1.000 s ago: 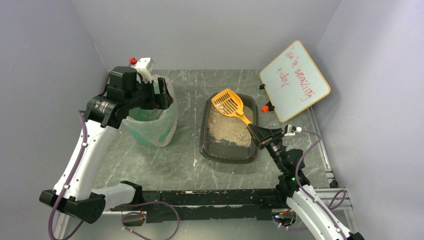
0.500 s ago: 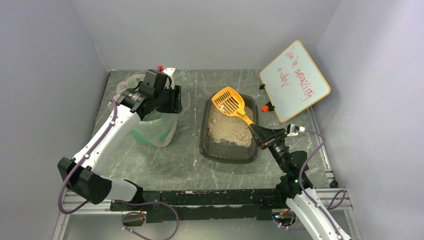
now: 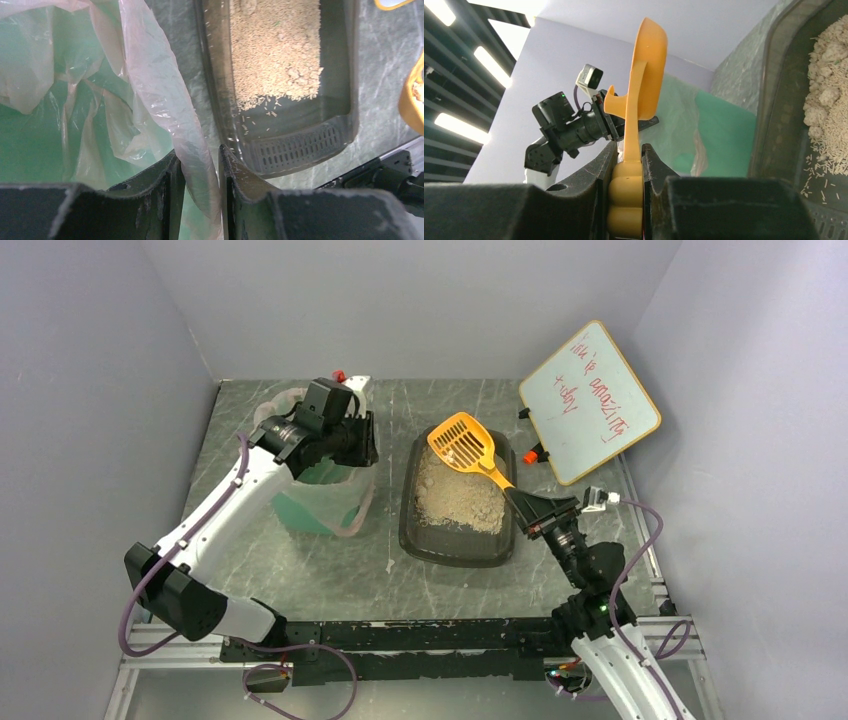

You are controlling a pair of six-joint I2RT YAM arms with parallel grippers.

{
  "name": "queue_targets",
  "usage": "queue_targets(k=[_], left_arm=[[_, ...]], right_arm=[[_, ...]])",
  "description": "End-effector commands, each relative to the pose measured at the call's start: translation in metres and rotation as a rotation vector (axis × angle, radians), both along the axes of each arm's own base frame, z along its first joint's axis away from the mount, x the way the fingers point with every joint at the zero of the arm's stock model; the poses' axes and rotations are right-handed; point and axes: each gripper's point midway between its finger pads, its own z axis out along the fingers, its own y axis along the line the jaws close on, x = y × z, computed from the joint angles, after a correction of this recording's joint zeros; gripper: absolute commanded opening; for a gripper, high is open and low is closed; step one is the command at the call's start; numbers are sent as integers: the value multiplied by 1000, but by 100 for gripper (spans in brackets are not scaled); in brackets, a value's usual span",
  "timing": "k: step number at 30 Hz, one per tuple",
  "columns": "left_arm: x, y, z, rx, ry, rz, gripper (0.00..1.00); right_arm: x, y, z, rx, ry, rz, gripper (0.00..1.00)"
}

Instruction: Clean the litter box

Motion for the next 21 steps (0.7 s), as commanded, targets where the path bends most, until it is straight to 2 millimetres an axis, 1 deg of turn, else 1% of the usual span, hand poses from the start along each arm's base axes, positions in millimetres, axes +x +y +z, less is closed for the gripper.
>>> queue_targets(k=[1,2,3,4,5,6,7,8,9,10,11,12,14,16,18,20,21], left_arm=[[1,-27,35,-118,-61,-44,34],[0,-30,38,-122,-62,-49,34],[-1,-32,38,-122,-63,-54,34],[-2,-32,39,-122,-65,-53,34],[-3,-33,39,-121,-66,-54,34],[-3,-32,39,-117,-66,-52,34],[-4,-31,40,-114,-66,-50,35],[-5,-30,40,-113,-71,-48,35],[-5,-28,40,-109,-75,-41,36],[-6,-26,38,-99,-75,-35,37],[-6,-24,37,-90,-73,-32,36],[-7,-23,37,-85,-73,-33,36],[-8,-20,38,-81,-81,-29,38],[-7,-14,37,-55,-89,-11,42],[-8,-11,37,-38,-91,-10,48],[-10,-9,39,-33,-92,-15,56],[-8,-4,40,-17,-105,7,58]], right_arm=[[-4,-5,18,-21,-38,-26,0],[-3,-9,18,-34,-23,-51,0],[-5,-6,16,-11,-32,-25,0],[-9,-1,22,36,-70,15,0],[-11,2,24,47,-74,38,0],[-6,0,16,10,-24,13,0],[-3,-6,14,-15,-5,-30,0],[-5,-7,18,15,-36,-25,0],[-9,-3,24,70,-84,15,0],[-11,3,22,96,-79,59,0],[-9,5,16,76,-40,63,0],[-5,2,14,35,-14,30,0],[-7,-3,22,46,-52,5,0],[-9,-3,29,62,-74,13,0],[-8,-2,31,15,-75,7,0],[-10,-4,37,1,-94,-8,0],[-10,-6,39,-4,-102,-18,0]])
